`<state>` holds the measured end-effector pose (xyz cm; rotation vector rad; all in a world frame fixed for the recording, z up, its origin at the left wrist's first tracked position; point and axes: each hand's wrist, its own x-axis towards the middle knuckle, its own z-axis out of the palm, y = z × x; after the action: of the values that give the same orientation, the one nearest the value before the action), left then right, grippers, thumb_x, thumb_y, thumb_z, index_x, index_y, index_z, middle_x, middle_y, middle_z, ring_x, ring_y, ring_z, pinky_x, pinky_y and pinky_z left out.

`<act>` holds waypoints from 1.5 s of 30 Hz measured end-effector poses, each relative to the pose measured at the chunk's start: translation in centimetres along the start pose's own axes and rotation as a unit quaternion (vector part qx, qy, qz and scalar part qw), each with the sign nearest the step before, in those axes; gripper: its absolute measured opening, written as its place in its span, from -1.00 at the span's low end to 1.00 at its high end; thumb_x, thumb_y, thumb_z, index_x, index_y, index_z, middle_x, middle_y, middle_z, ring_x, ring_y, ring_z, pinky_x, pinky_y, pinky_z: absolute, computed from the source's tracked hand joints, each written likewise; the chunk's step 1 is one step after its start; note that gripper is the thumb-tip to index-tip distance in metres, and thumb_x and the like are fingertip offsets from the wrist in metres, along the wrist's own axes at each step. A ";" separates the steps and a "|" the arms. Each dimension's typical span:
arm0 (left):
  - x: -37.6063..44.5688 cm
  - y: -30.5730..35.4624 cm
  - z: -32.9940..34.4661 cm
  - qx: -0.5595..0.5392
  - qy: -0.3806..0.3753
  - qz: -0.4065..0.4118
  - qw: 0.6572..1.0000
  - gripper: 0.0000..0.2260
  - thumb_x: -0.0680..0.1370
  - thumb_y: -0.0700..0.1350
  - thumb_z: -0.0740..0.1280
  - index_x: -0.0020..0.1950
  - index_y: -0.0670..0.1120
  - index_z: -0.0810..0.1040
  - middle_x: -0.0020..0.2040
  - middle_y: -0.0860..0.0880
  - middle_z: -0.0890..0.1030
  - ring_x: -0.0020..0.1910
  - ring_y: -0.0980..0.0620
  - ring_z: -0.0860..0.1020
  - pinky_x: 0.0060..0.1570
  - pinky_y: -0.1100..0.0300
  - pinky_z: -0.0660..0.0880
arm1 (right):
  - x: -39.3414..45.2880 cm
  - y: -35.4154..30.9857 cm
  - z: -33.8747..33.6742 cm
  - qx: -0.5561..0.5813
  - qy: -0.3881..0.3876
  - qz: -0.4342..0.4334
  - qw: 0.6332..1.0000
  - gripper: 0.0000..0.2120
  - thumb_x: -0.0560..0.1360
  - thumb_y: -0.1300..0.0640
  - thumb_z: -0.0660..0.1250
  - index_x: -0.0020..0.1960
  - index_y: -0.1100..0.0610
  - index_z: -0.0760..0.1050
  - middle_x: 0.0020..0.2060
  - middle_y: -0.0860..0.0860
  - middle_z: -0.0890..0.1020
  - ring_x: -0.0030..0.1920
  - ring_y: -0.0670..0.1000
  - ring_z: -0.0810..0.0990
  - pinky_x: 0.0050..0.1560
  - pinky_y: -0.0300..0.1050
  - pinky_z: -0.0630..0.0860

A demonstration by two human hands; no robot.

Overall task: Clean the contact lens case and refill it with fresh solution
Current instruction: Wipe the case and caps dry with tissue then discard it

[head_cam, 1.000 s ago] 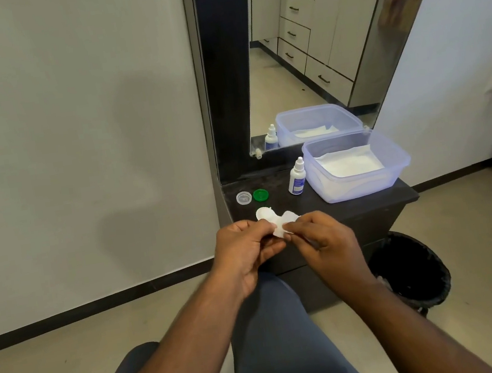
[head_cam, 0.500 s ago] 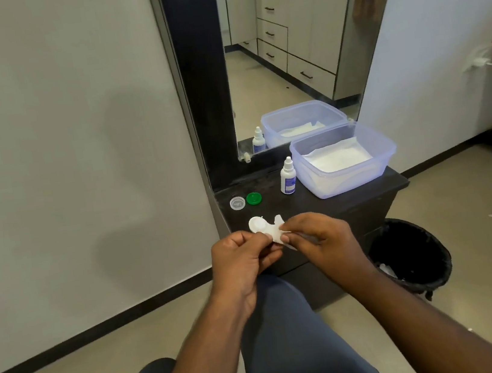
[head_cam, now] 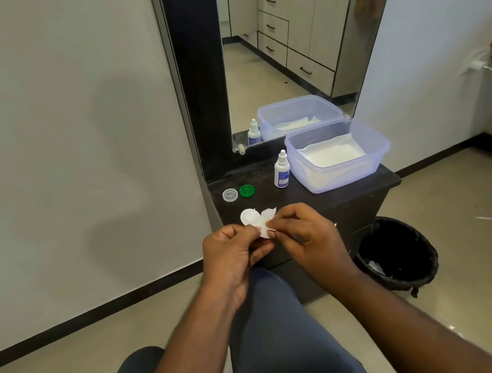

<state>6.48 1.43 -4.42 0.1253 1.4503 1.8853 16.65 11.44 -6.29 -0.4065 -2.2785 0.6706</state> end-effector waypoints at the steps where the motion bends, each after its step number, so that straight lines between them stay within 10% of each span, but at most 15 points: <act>1: 0.1 -0.1 0.0 0.000 -0.001 0.003 1.000 -0.94 0.46 -0.37 0.36 -0.22 -0.32 0.55 -0.26 -0.26 0.65 -0.33 -0.05 0.65 -0.29 0.22 0.63 | 0.2 0.1 0.1 0.021 0.010 0.026 0.999 -0.86 0.44 0.22 0.44 0.00 0.17 0.67 -0.08 -0.03 0.61 -0.06 -0.16 0.58 -0.02 -0.38 0.49; 4: 0.7 -0.2 0.0 0.026 -0.002 0.018 0.999 -0.92 0.46 -0.37 0.37 -0.24 -0.31 0.54 -0.25 -0.31 0.64 -0.33 -0.09 0.66 -0.27 0.19 0.64 | 0.8 0.6 0.5 0.113 0.065 0.166 0.977 -0.89 0.42 0.23 0.46 -0.05 0.14 0.68 -0.15 -0.06 0.66 -0.12 -0.18 0.62 -0.05 -0.35 0.49; 13: 4.0 2.2 -0.2 0.125 -0.048 -0.042 0.990 -0.98 0.45 -0.36 0.37 -0.16 -0.30 0.54 -0.28 -0.25 0.67 -0.36 -0.05 0.66 -0.30 0.17 0.64 | 1.6 1.1 0.9 0.054 0.033 0.189 0.980 -0.86 0.45 0.19 0.43 0.00 0.15 0.67 -0.09 0.01 0.67 -0.09 -0.13 0.61 -0.07 -0.39 0.48; 28: 4.6 2.0 -0.8 0.130 -0.059 -0.064 0.988 -0.97 0.47 -0.39 0.36 -0.12 -0.31 0.54 -0.23 -0.27 0.63 -0.36 -0.05 0.64 -0.39 0.23 0.62 | 1.5 1.8 1.0 -0.158 -0.068 -0.062 0.983 -0.84 0.41 0.27 0.44 -0.02 0.18 0.66 -0.10 0.06 0.68 -0.14 0.05 0.66 -0.20 -0.08 0.61; 33: 4.8 1.8 -0.7 0.133 -0.052 -0.057 0.988 -0.96 0.46 -0.39 0.36 -0.16 -0.30 0.53 -0.25 -0.29 0.64 -0.38 -0.06 0.65 -0.43 0.24 0.60 | 2.0 2.1 1.2 -0.081 -0.031 0.066 0.994 -0.88 0.46 0.20 0.41 -0.02 0.17 0.66 -0.12 0.05 0.68 -0.12 0.01 0.63 -0.11 -0.09 0.57; 39: 4.5 1.9 -0.4 0.174 -0.047 -0.048 0.982 -0.94 0.45 -0.38 0.37 -0.14 -0.27 0.54 -0.20 -0.29 0.62 -0.33 -0.07 0.63 -0.41 0.23 0.61 | 0.9 1.8 1.1 -0.162 -0.088 -0.078 0.980 -0.90 0.42 0.23 0.44 -0.06 0.18 0.65 -0.13 0.06 0.63 -0.26 0.04 0.62 -0.38 -0.05 0.58; 45: 4.7 1.8 -0.4 0.168 -0.047 -0.051 0.983 -0.93 0.44 -0.38 0.38 -0.20 -0.28 0.52 -0.25 -0.28 0.64 -0.38 -0.04 0.64 -0.40 0.23 0.61 | 1.3 2.2 1.3 -0.150 -0.058 -0.039 0.986 -0.86 0.45 0.22 0.37 -0.02 0.17 0.66 -0.11 0.05 0.65 -0.21 0.03 0.64 -0.30 -0.12 0.57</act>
<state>2.04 3.81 -4.63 0.2911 1.6640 1.5206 15.00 13.34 -7.61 -0.4266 -2.5020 0.3179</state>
